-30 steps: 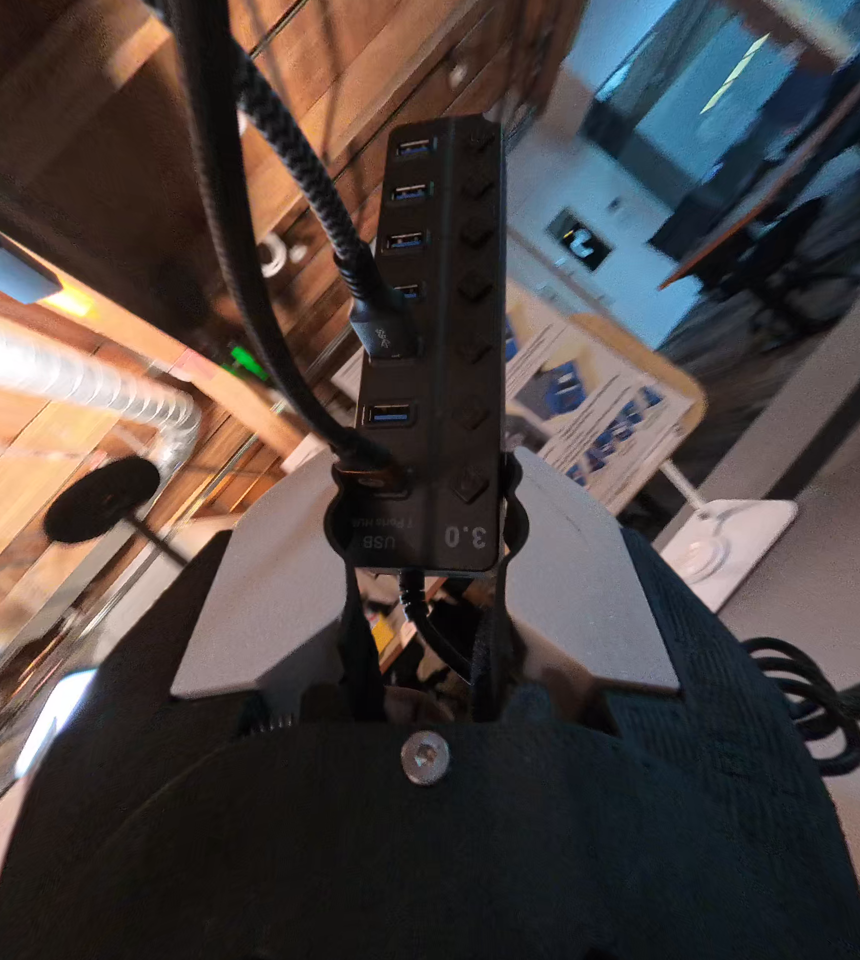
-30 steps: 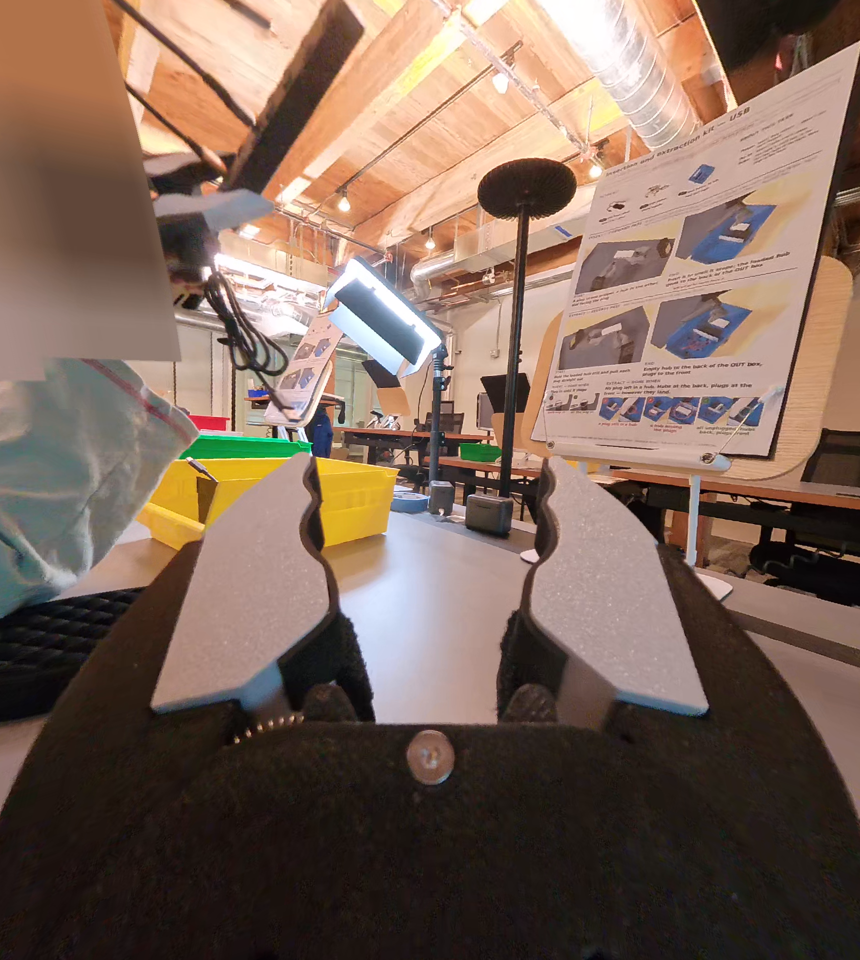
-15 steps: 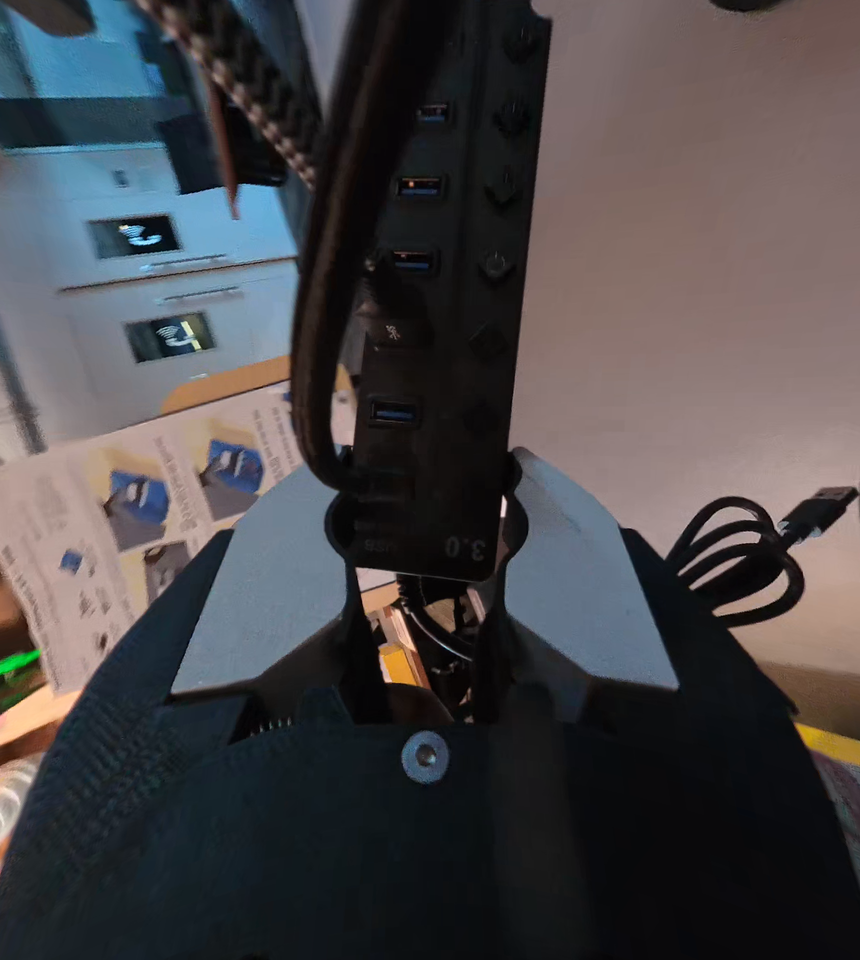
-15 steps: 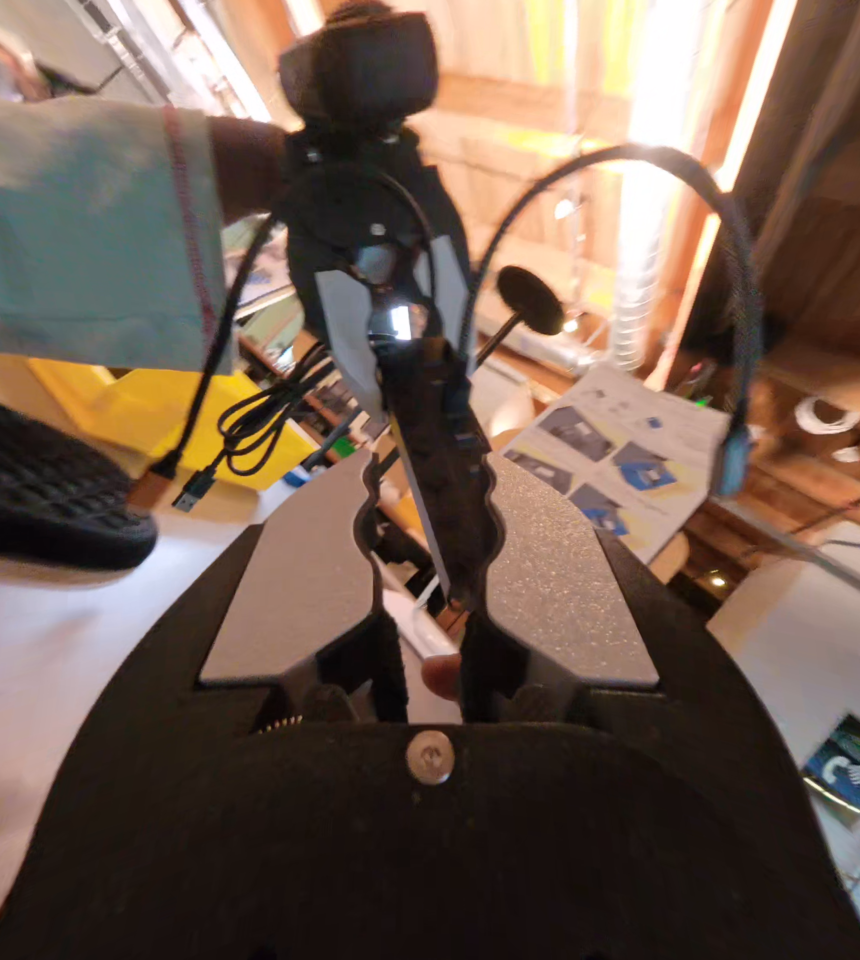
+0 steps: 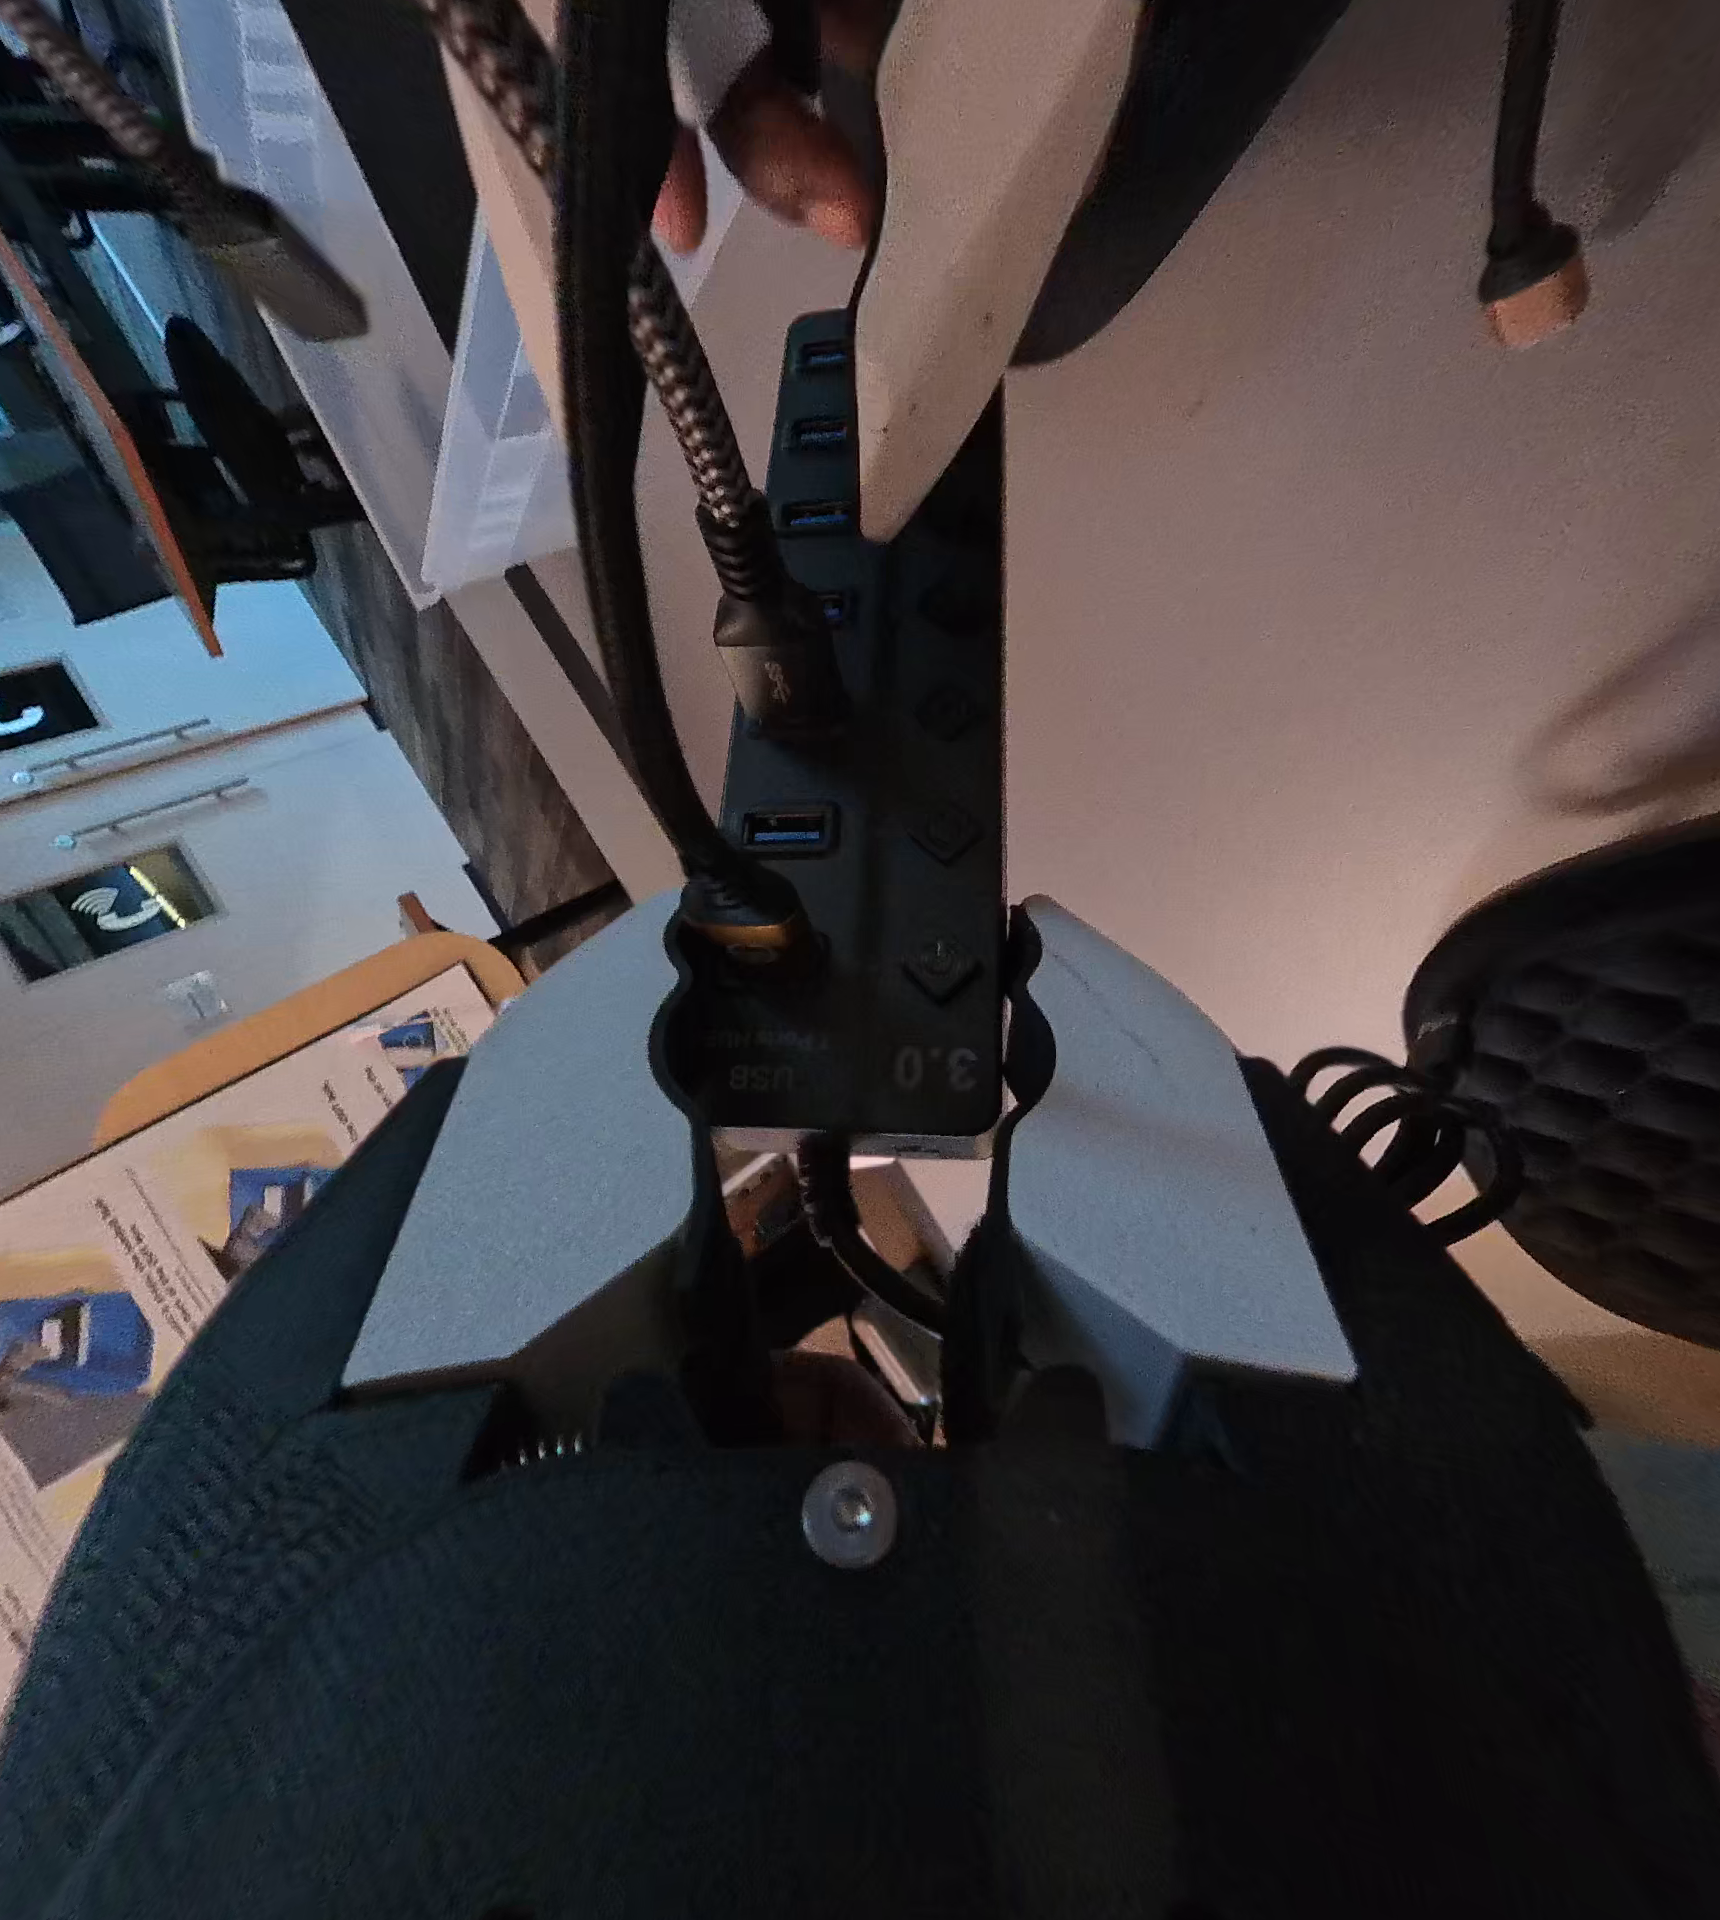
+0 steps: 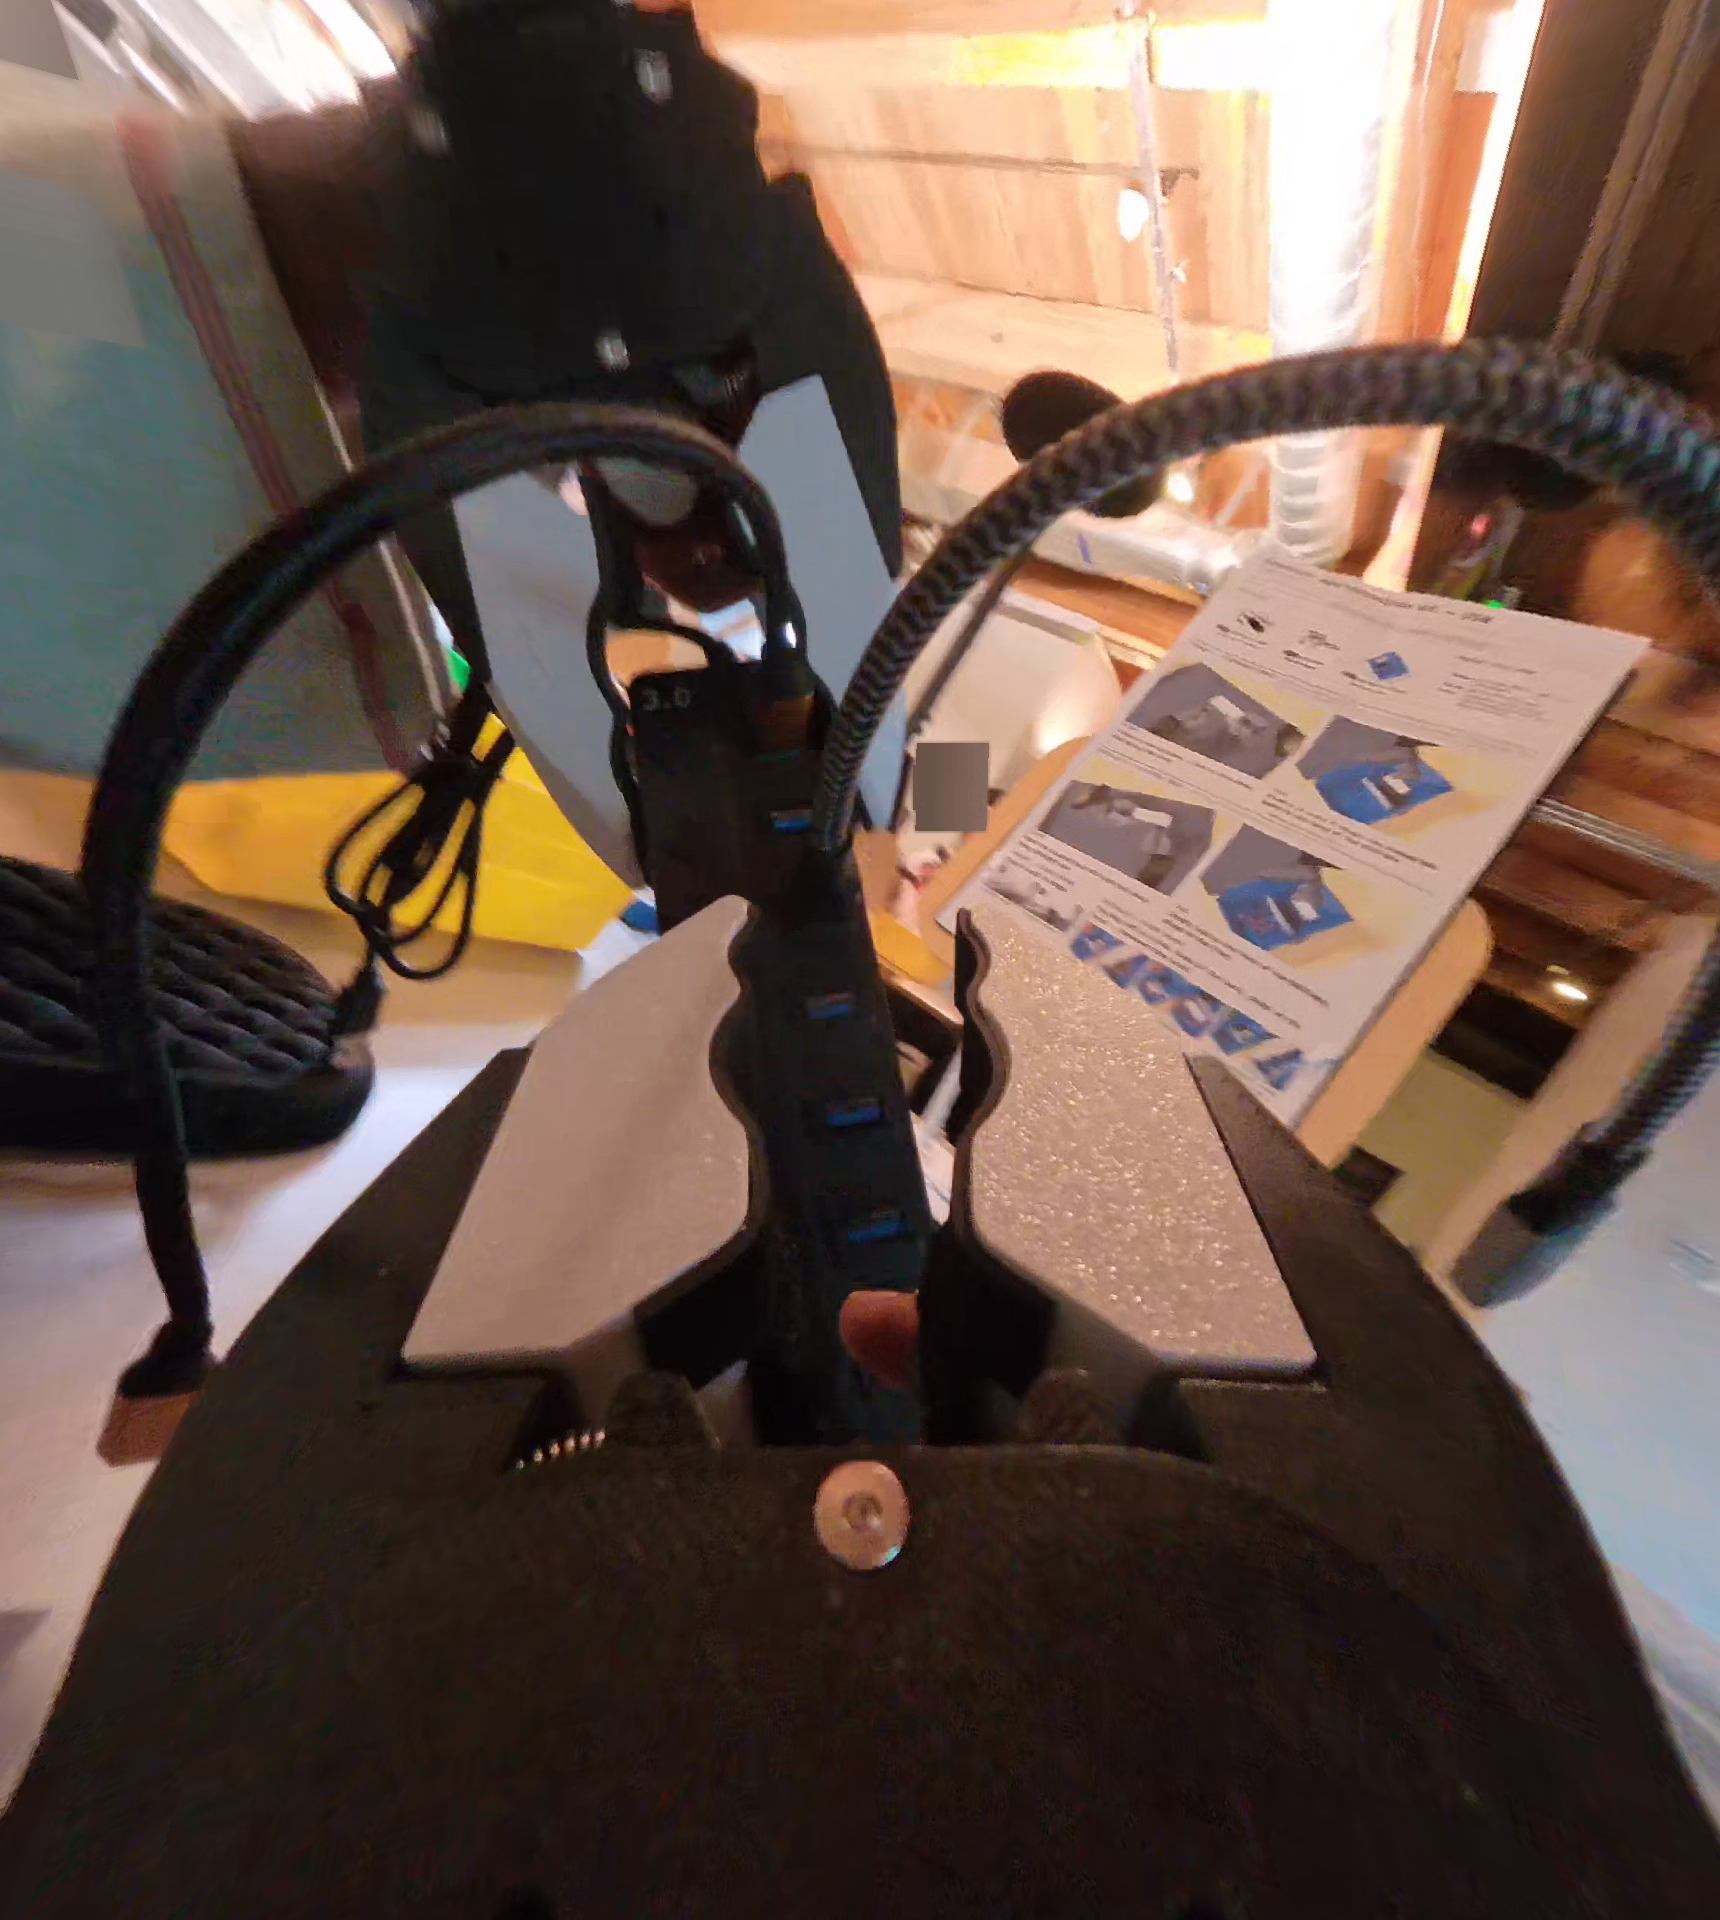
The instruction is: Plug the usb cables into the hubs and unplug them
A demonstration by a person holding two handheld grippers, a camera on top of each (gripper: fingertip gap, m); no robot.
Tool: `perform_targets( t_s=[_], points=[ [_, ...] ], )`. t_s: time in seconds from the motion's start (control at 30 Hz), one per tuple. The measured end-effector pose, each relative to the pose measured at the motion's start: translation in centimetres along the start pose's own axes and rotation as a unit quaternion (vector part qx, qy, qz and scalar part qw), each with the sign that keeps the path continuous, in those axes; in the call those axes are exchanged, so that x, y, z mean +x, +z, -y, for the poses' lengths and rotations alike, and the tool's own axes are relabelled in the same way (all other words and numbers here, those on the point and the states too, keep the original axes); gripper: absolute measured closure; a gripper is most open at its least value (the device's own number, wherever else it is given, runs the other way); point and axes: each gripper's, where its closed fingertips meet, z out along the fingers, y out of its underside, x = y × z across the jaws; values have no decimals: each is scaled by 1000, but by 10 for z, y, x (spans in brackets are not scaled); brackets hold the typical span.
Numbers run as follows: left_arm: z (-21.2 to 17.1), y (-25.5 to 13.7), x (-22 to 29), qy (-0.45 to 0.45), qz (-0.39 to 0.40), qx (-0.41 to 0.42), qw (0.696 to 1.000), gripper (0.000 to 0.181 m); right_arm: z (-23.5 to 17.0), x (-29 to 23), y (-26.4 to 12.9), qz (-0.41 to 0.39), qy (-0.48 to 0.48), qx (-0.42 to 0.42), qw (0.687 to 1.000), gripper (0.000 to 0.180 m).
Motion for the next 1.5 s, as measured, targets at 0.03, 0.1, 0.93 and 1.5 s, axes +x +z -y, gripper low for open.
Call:
perform_targets(
  t_s=[0.03, 0.1, 0.93, 1.5],
  points=[
    [5, 0, 2, 4, -6, 9, 1000, 126, 5, -3, -1, 14, 14, 20, 1000, 144],
    [16, 1, 7, 12, -21, 29, 999, 125, 7, -6, 0, 22, 19, 26, 999, 146],
    [-69, -56, -19, -651, -62, 756, 20, 118, 42, -4, -6, 108, 393, 180, 895, 162],
    [70, -63, 5, -480, 66, 650, 585, 114, 32, -42, 5, 192, 411, 103, 885, 162]
  ],
)
